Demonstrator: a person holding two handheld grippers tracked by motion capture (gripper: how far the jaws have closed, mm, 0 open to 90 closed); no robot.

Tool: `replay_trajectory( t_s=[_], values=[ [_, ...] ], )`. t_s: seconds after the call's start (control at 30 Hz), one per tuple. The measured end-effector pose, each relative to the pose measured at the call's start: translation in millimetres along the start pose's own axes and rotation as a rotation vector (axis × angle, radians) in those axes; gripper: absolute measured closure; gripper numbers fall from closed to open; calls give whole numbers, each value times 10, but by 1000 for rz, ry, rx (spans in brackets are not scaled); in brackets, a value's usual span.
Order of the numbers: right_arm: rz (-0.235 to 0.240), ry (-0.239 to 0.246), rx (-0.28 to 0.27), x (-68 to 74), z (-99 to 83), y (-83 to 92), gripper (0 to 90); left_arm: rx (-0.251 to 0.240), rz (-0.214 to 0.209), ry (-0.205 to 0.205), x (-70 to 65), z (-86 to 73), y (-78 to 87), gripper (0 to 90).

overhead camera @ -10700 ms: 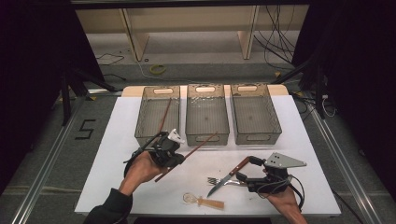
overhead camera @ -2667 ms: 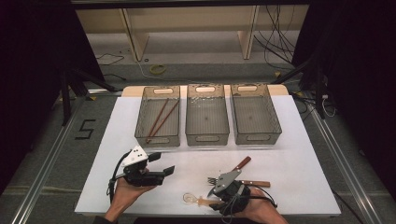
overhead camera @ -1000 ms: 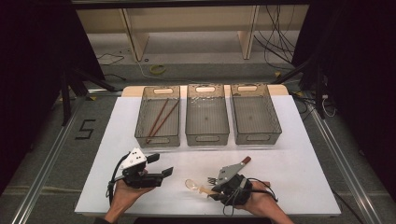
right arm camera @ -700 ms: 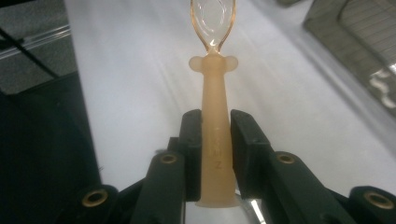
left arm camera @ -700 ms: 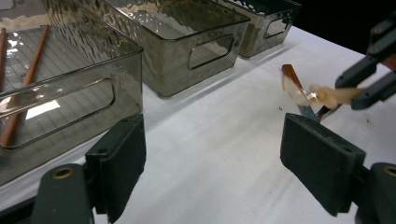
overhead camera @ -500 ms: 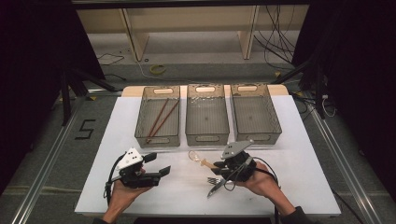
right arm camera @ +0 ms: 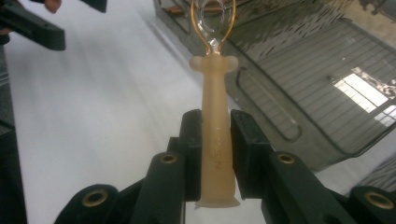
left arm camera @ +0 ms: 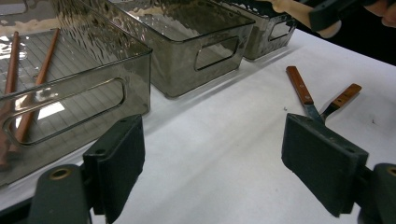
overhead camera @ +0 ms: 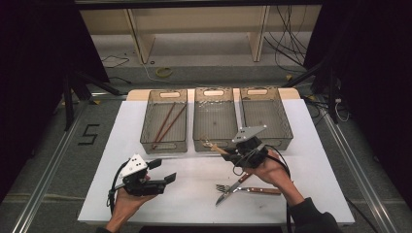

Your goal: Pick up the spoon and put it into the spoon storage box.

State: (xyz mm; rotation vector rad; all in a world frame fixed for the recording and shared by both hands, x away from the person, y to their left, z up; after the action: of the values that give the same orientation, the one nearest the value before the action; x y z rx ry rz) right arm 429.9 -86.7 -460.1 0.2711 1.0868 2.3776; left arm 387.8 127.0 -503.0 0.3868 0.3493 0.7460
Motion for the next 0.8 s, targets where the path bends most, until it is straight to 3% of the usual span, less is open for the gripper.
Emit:
replay_trajectory(
  t_s=[0.8],
  values=[
    [-100, -104, 0, -680, 365, -173, 760, -5, 3, -3, 22, 0, 3, 204]
  ],
)
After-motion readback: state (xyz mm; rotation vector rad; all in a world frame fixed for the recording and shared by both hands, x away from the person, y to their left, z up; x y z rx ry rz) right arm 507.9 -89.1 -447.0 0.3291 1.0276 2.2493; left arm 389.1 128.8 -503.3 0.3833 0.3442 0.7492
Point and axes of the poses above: each handheld gripper's, and its own axes: y roughly backward along the jaws, z roughly out of its top, x roughly to its left, the point moved 10 cm from there along -y, roughly forward along the jaws, and after that the axes turned 5 degrees about x, right-handed, at the moved point
